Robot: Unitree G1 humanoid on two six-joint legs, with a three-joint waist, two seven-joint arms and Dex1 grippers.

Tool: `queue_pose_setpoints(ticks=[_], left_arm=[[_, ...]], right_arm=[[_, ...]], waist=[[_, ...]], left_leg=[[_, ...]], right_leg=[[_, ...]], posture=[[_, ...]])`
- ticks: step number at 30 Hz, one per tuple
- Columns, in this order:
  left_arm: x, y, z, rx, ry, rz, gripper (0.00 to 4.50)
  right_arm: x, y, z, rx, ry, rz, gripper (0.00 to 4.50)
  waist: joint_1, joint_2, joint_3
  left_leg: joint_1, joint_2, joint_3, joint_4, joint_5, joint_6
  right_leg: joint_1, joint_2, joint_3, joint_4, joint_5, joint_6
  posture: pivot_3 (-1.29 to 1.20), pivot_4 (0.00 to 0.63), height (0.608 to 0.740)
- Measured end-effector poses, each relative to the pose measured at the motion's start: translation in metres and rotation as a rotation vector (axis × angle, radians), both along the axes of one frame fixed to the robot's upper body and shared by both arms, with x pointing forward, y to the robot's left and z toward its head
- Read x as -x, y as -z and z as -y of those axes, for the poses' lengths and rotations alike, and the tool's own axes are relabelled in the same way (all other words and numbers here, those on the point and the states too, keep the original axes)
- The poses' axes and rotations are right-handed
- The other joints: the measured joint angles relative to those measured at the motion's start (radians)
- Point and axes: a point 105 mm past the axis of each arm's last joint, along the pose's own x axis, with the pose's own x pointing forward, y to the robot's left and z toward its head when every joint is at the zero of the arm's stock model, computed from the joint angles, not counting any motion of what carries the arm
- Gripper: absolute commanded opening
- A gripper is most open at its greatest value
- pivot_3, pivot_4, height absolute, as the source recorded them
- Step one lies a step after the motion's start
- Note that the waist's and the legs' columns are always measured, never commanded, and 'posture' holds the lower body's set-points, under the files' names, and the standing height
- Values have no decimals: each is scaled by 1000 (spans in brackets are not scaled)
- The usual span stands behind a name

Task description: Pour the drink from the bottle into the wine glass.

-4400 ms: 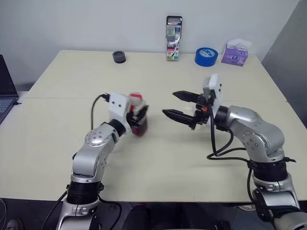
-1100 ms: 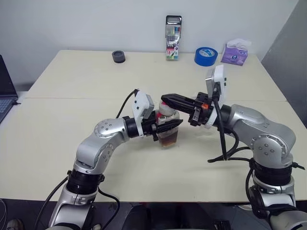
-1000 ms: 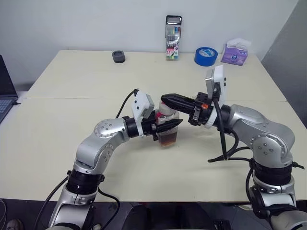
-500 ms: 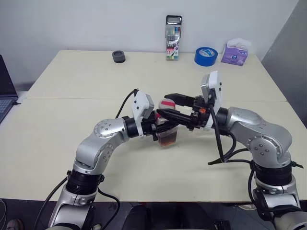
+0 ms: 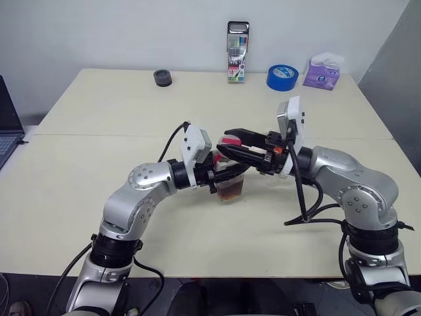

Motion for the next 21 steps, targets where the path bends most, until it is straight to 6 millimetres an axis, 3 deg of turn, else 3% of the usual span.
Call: queue_pose_setpoints(ticks=[9,14,21], left_arm=[[17,-11,-9,-5,21,16,1804],[17,-9,-13,-13,8,0,1804],[21,-9,2,9,65,-7,1804]], right_arm=[[-9,-18,-15,124,-460,114,1837],[-16,-17,-21,167,-573,134,1837],[-17,-24,-9,204,-483,153,4356]], waist=[[-3,1,0],[3,1,1],[6,1,1]], left_leg=[[1,1,0,0,0,0],[0,0,0,0,0,0],[-1,0,-1,0,0,0]], right_leg=[[0,1,0,0,0,0],[0,0,-1,-1,0,0],[0,-1,-1,-1,0,0]], posture=[[0,150,740],[0,150,740],[0,150,740]])
